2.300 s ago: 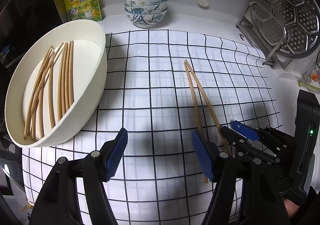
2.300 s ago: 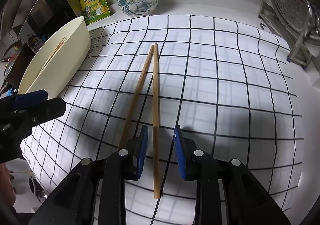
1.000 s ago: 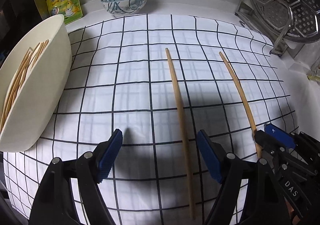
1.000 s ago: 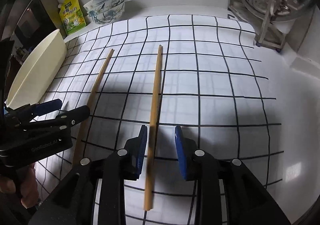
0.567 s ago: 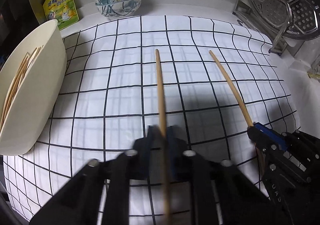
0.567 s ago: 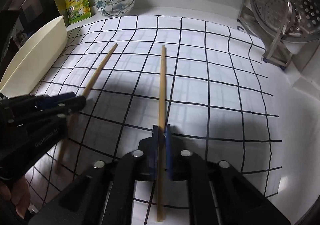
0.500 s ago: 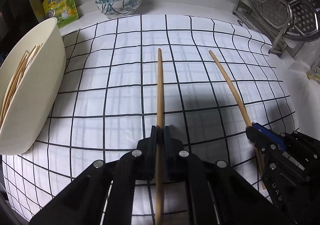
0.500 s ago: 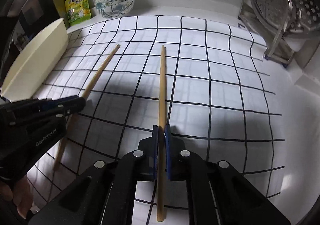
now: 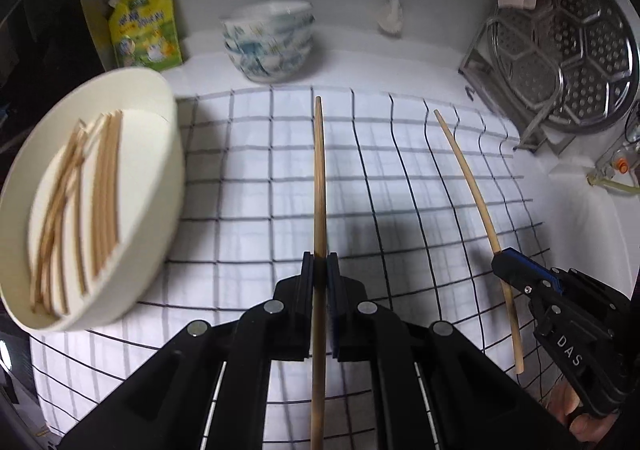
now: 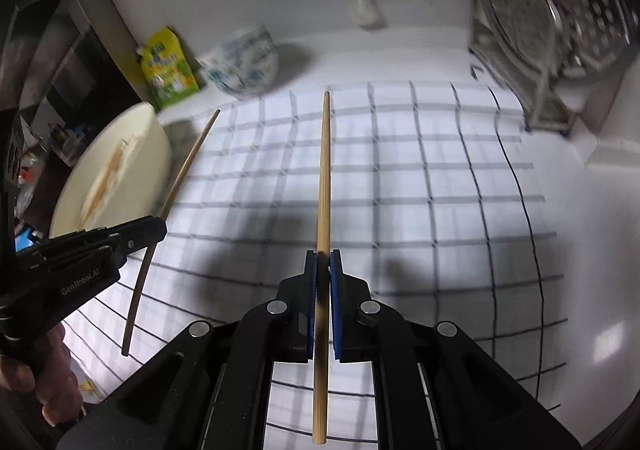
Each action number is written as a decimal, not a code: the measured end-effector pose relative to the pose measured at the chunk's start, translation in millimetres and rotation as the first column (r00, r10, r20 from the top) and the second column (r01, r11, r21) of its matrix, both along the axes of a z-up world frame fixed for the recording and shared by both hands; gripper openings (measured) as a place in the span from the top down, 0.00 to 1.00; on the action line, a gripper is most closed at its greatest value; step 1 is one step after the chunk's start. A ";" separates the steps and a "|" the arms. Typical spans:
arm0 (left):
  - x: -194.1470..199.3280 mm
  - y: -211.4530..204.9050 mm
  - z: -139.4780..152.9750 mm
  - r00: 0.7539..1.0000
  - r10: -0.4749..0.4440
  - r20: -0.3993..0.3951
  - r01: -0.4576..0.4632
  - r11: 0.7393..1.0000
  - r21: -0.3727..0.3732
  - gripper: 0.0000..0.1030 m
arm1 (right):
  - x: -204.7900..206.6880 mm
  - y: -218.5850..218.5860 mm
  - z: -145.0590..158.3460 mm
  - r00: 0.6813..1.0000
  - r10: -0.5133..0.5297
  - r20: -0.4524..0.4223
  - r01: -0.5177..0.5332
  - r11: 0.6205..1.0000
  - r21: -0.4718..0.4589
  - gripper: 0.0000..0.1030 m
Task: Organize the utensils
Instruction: 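Carry both chopsticks into the white basin and open both tools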
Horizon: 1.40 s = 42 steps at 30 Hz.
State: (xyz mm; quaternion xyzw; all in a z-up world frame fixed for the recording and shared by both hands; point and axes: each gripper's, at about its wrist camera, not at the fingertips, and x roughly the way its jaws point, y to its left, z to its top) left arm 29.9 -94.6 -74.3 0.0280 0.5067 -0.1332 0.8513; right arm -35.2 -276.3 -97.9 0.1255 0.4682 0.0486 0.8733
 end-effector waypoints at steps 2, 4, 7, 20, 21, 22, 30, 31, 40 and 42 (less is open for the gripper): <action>4.2 13.3 12.8 1.000 0.014 0.025 -0.014 1.000 -0.004 0.93 | 7.5 14.3 15.2 0.999 0.017 0.029 -0.017 1.000 0.005 0.94; 7.9 33.9 27.3 0.997 0.050 0.057 -0.050 0.999 -0.013 0.93 | 17.2 31.7 29.2 0.997 0.041 0.061 -0.041 0.999 0.006 0.94; 15.9 65.5 41.3 0.990 0.112 0.089 -0.111 0.994 -0.018 0.93 | 36.9 62.4 44.4 0.992 0.085 0.094 -0.087 0.996 0.016 0.94; 63.2 201.7 55.4 0.955 0.267 0.130 -0.273 0.961 0.036 0.93 | 122.1 218.5 63.9 0.949 0.295 0.116 -0.303 0.951 0.066 0.94; 68.6 210.6 52.6 0.953 0.276 0.125 -0.282 0.958 0.040 0.93 | 126.2 226.2 61.6 0.947 0.303 0.110 -0.311 0.948 0.068 0.94; 71.2 216.3 51.1 0.953 0.279 0.121 -0.286 0.957 0.042 0.93 | 130.6 233.5 59.6 0.945 0.309 0.103 -0.317 0.946 0.070 0.94; 91.7 241.6 22.4 0.959 0.278 0.053 -0.281 0.958 0.055 0.93 | 151.7 273.0 36.1 0.944 0.330 0.029 -0.331 0.942 0.057 0.94; 92.4 244.3 18.9 0.959 0.279 0.043 -0.282 0.958 0.056 0.93 | 153.5 275.8 32.7 0.944 0.331 0.015 -0.331 0.942 0.056 0.94; 95.0 246.8 5.8 0.961 0.275 -0.006 -0.275 0.960 0.049 0.89 | 160.7 277.7 17.3 0.946 0.319 -0.049 -0.315 0.945 0.085 0.92; 94.4 249.4 8.1 0.959 0.283 -0.003 -0.282 0.958 0.045 0.76 | 159.0 276.2 22.3 0.951 0.309 -0.033 -0.306 0.949 0.076 0.85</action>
